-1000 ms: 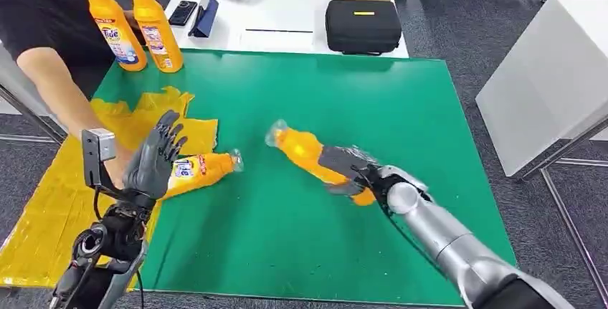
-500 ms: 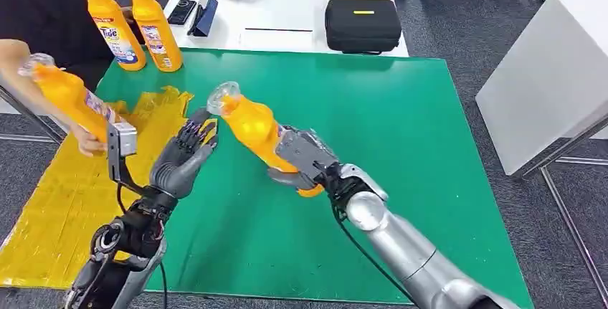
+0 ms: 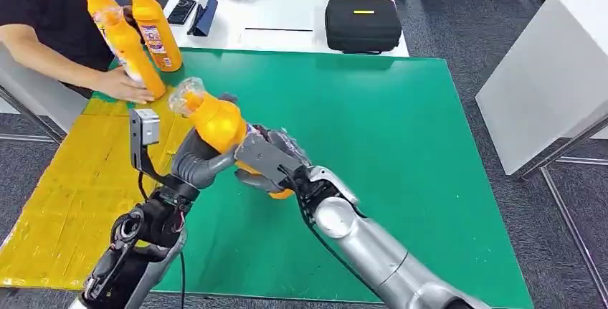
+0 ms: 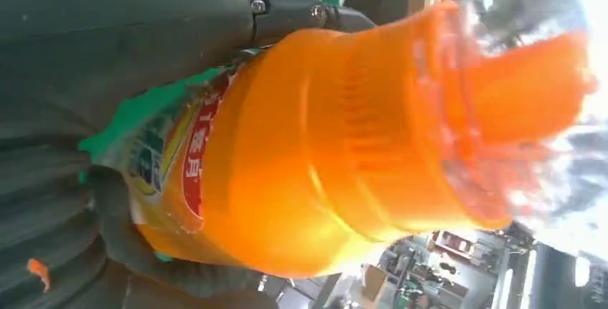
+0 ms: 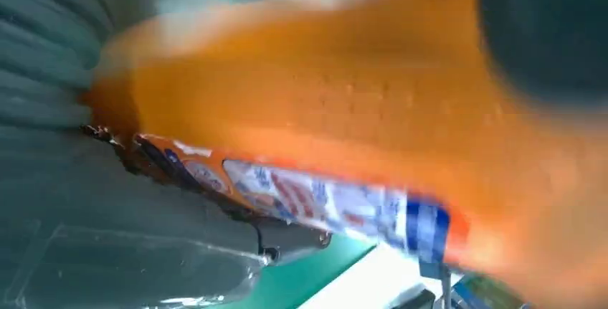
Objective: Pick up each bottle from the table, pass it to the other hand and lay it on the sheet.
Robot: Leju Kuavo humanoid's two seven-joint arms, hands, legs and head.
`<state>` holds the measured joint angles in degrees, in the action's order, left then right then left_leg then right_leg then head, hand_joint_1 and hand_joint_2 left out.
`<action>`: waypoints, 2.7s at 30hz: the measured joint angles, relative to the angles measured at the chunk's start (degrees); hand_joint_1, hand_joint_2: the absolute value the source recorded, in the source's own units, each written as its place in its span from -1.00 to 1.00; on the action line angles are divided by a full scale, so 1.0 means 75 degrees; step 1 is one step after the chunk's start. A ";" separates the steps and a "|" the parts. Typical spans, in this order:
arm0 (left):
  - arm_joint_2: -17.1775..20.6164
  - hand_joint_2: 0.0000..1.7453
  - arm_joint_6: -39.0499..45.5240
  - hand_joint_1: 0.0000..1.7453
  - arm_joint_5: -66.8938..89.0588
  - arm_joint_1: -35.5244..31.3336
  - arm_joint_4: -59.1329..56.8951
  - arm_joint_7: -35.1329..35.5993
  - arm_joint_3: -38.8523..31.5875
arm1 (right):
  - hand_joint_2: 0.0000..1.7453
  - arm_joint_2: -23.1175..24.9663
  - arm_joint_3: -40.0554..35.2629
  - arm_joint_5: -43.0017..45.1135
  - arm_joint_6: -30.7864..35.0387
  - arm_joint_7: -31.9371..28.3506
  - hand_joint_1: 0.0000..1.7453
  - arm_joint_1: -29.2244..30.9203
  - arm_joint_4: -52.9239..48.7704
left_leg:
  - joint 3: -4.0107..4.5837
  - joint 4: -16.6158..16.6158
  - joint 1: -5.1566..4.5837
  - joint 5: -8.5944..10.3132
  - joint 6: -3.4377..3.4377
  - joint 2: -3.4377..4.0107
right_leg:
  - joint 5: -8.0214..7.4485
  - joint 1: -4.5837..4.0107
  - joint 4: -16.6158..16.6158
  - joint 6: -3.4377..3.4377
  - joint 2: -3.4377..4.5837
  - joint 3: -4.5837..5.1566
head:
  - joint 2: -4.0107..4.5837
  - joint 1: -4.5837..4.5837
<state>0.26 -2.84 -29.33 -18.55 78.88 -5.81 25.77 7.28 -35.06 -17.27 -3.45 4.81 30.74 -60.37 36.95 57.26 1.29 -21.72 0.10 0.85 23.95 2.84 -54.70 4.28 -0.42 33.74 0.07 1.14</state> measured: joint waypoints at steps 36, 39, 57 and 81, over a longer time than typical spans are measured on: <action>-0.0049 1.00 0.0786 1.00 0.0247 0.0257 0.0297 -0.0172 -0.0437 | -1.00 0.0993 -0.0688 -0.0349 0.0236 0.0020 -1.00 0.0532 0.1448 | 0.0009 0.0000 0.0001 0.0003 -0.0003 0.0001 | 0.0000 0.0000 0.0000 -0.0001 0.0001 0.0015 | 0.0000 0.0000; -0.0049 1.00 0.1178 1.00 0.0873 0.0266 0.0350 -0.0318 -0.0428 | -1.00 0.0985 -0.0699 -0.0241 0.0394 0.0047 -1.00 0.0528 0.1448 | 0.0010 0.0000 0.0001 0.0003 -0.0003 0.0002 | 0.0000 0.0001 0.0000 -0.0001 0.0001 0.0016 | 0.0000 0.0000; 0.0802 -1.00 0.3060 -1.00 1.3102 -0.0032 -0.3722 0.1865 -0.1713 | -1.00 0.0148 0.1195 -0.0839 0.0073 0.0076 -1.00 -0.0385 -0.0431 | 0.0012 0.0000 0.0000 0.0004 -0.0005 0.0005 | 0.0000 0.0002 0.0001 -0.0001 0.0004 0.0021 | 0.0000 0.0000; 0.0376 -1.00 0.2668 -1.00 0.5403 0.1314 -0.0676 -0.1663 -0.1833 | -1.00 -0.0266 0.1445 0.0266 0.0509 -0.1791 -1.00 -0.1424 -0.1765 | 0.0030 0.0001 -0.0001 -0.0001 -0.0004 0.0004 | 0.0002 0.0001 0.0003 -0.0001 0.0002 0.0033 | 0.0000 0.0000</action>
<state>3.08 17.17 11.19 -8.69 73.81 -18.28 12.02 5.29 -24.22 -15.28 0.36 -8.62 20.06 -73.61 37.18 57.26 1.29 -21.72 0.07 0.88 23.96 2.85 -54.68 4.28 -0.40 33.99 0.07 1.14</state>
